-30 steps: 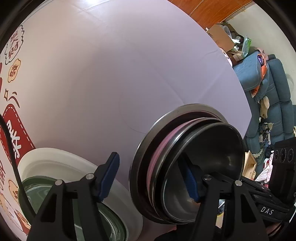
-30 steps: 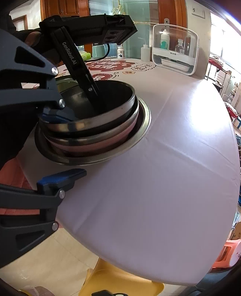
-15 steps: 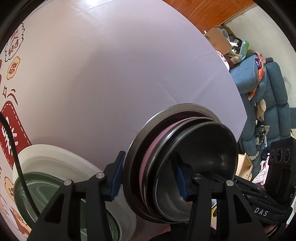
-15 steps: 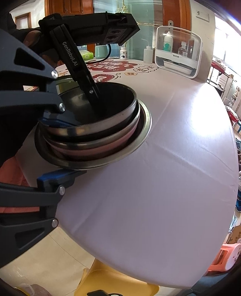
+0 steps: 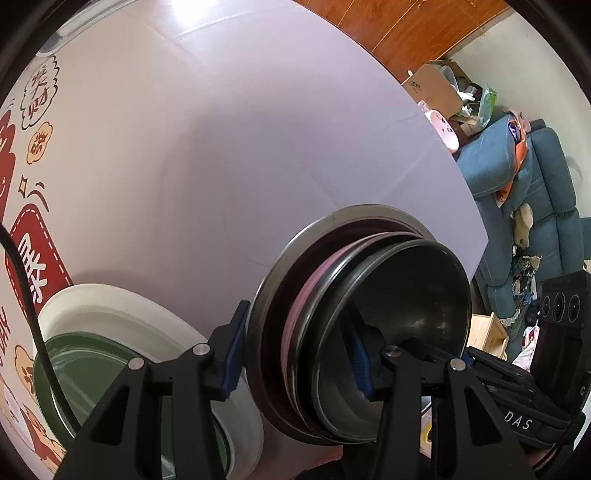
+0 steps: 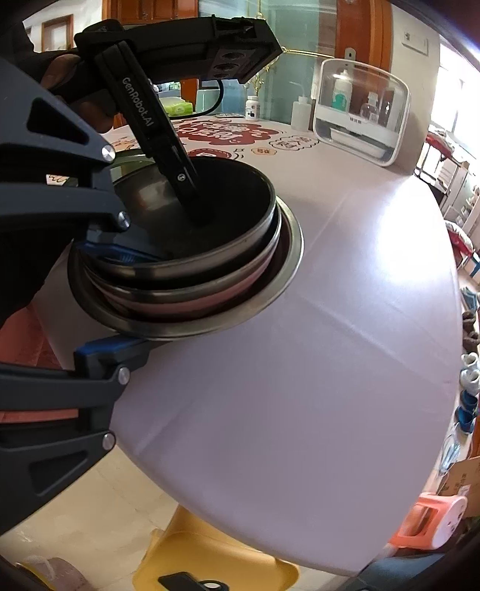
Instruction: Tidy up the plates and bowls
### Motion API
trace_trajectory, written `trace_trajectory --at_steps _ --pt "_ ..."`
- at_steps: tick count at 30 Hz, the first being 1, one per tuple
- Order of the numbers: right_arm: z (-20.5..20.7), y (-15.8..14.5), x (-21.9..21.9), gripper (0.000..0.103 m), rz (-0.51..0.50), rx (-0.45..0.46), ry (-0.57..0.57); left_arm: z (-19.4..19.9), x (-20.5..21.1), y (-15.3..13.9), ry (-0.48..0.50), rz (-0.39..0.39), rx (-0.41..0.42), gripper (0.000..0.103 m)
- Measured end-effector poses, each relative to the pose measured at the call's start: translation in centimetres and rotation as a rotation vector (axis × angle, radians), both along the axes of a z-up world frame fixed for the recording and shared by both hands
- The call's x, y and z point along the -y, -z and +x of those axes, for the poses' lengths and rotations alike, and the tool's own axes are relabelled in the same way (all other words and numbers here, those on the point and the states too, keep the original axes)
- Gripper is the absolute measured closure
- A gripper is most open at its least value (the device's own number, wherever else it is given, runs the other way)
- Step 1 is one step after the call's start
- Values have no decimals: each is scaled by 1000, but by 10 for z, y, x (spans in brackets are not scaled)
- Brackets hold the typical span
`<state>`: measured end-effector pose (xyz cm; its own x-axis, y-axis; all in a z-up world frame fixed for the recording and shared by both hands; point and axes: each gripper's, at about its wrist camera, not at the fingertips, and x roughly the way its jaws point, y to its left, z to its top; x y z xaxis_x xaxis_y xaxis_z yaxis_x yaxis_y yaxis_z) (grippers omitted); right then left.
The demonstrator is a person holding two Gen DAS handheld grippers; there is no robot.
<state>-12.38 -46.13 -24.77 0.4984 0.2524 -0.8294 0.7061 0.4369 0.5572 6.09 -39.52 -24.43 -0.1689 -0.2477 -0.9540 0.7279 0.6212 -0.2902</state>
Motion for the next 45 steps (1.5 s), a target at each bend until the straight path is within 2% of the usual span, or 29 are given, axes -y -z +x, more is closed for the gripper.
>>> trace_trajectory --at_steps 10,18,27,34,39,45 --pt "9 -15 0 68 -41 42 -67 0 -21 -24 -51 -18 48 56" --pt "29 -35 -8 68 -85 94 -171 10 -57 -48 -150 -56 82 56" --pt "64 -50 -30 68 -109 134 -334 23 -123 -68 -318 -94 108 56" --pt "95 -53 -65 68 -101 141 -486 26 -167 -76 -483 -109 118 56" --pt "116 -49 -96 69 -87 138 -591 28 -202 -76 -573 -107 120 56" --pt "132 -43 -123 68 -68 114 -661 30 -238 -66 -645 -90 101 56"
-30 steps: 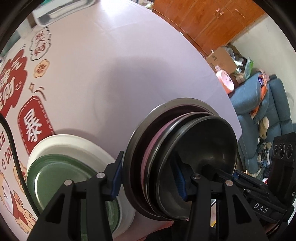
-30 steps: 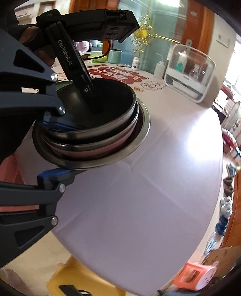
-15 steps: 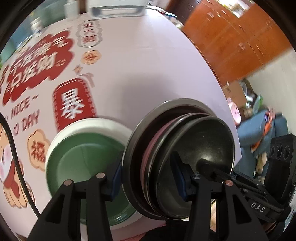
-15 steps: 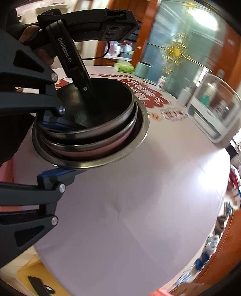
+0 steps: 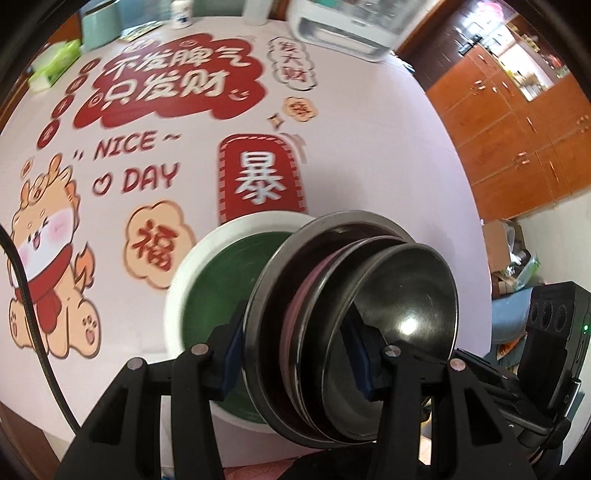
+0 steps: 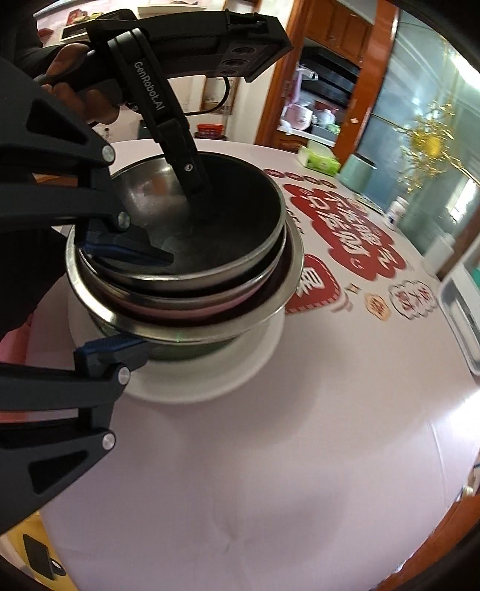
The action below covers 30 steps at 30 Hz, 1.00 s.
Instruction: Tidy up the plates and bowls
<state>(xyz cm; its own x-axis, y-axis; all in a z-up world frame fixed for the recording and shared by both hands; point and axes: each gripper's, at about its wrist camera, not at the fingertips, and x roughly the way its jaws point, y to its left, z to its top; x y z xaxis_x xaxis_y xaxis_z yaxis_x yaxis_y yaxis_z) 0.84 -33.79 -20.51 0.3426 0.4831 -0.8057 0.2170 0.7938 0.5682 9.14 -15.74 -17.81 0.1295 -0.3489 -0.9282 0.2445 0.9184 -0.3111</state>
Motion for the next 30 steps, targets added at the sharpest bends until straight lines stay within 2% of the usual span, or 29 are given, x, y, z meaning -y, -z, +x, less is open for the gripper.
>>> trace_trajectory --at_steps 6,19,26,30 --pt "9 10 -18 68 -8 -50 -24 3 -18 18 -22 13 -53 56" --pt "10 27 -25 66 -37 -118 -2 6 -21 49 -9 21 -134 57" --pt "14 24 -26 66 -72 -93 -15 4 -18 55 -18 34 -131 56" --pt "18 22 -29 60 -91 -85 -47 2 -17 54 -30 42 -124 56"
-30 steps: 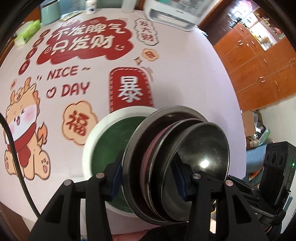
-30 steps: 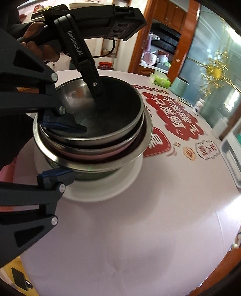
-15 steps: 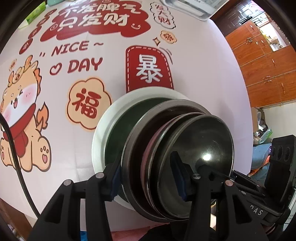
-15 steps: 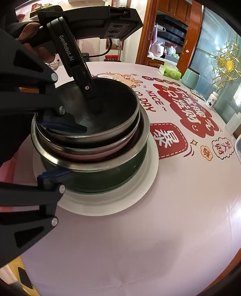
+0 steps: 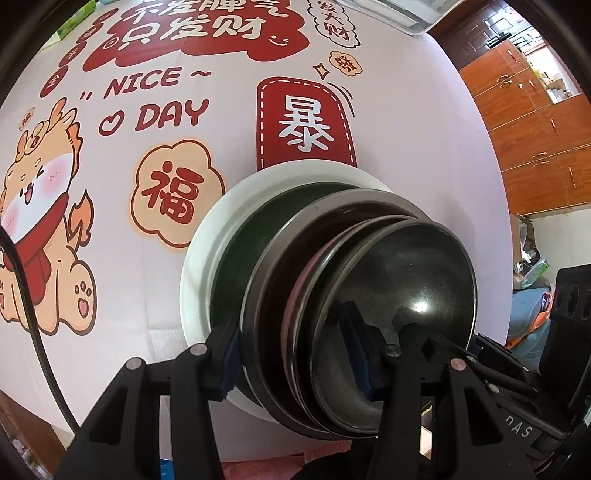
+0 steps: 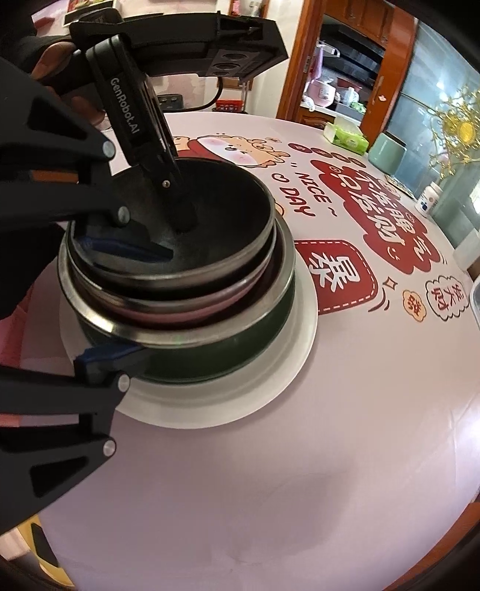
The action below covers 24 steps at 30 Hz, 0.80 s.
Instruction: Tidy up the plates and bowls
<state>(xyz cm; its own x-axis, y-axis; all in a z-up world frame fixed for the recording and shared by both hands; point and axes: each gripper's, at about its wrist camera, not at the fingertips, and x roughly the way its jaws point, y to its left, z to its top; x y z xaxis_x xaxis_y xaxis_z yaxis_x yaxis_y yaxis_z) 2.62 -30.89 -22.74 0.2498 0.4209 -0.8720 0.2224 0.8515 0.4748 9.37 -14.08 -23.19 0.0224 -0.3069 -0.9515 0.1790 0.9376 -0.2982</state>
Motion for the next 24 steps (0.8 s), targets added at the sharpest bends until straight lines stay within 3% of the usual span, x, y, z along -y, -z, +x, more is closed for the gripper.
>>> trace_trajectory --at_steps 6,8,12,19,22,24 --pt "2 -3 4 58 1 29 -25 -4 -1 -4 -37 6 22 55" --pt "1 -4 9 52 1 50 -22 -6 -2 -7 -52 10 41 54" --pt "0 -7 16 50 41 89 -20 -13 -6 -12 -88 26 58 53" --pt "-4 -17 17 35 28 136 -50 -29 -16 -21 -143 41 96 47" --pt "-11 -21 20 24 20 145 -34 -34 -16 -26 -149 52 115 45" --pt "-19 -25 23 22 15 165 -10 -38 -17 -30 -158 57 136 45"
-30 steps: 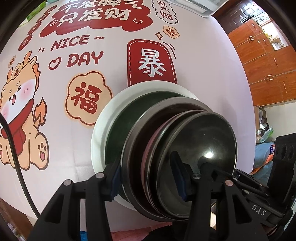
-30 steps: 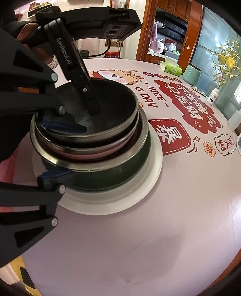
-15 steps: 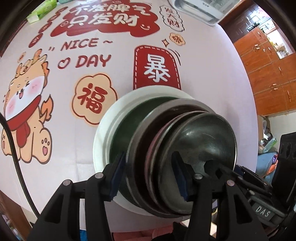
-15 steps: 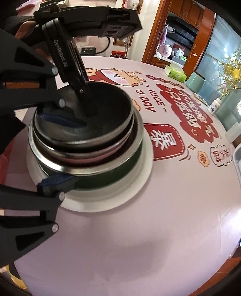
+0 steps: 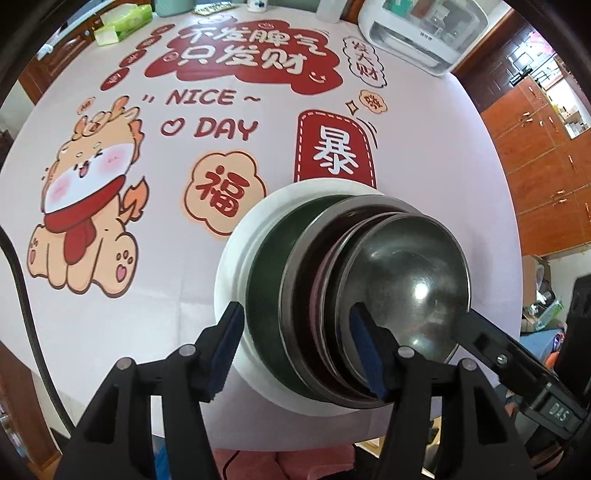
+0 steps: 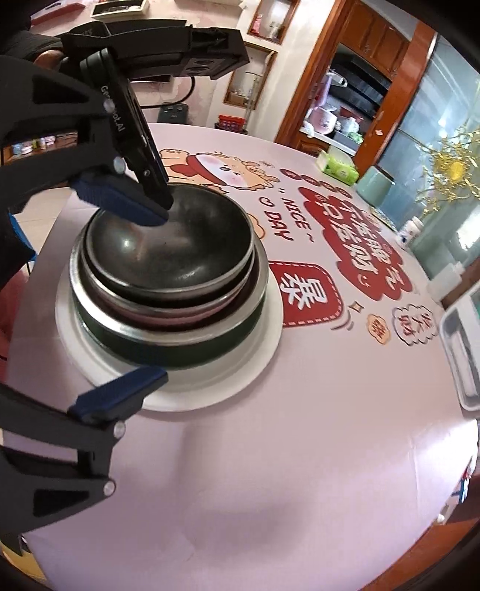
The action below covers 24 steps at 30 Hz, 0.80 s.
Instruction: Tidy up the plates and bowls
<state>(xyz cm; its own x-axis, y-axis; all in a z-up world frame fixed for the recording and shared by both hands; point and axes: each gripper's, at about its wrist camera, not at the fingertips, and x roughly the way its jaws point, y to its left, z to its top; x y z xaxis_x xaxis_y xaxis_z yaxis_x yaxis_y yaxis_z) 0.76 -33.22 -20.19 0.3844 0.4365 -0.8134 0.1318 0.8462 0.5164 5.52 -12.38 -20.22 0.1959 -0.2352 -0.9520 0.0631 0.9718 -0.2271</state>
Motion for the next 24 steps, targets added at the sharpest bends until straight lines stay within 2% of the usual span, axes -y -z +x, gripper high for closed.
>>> trace_trajectory --at_steps 5,9,12,16,18,21,24 --pt "-22 -10 2 17 -26 31 44 -16 -3 -12 -4 -12 64 45" --pt "-41 -21 -1 16 -70 54 75 -33 -13 -24 -20 28 121 44" --pt "-56 -32 -7 15 -113 73 69 -44 -23 -31 -50 74 128 36" --pt "-79 -52 -16 13 -188 119 66 -63 -35 -47 -62 83 161 34" --pt "-96 -65 -21 13 -218 146 73 -74 -39 -56 -65 87 197 29" --pt "-117 -82 -29 13 -273 186 74 -92 -42 -72 -51 104 262 26" --pt "-133 -93 -39 12 -281 181 57 -108 -45 -85 -31 112 308 23"
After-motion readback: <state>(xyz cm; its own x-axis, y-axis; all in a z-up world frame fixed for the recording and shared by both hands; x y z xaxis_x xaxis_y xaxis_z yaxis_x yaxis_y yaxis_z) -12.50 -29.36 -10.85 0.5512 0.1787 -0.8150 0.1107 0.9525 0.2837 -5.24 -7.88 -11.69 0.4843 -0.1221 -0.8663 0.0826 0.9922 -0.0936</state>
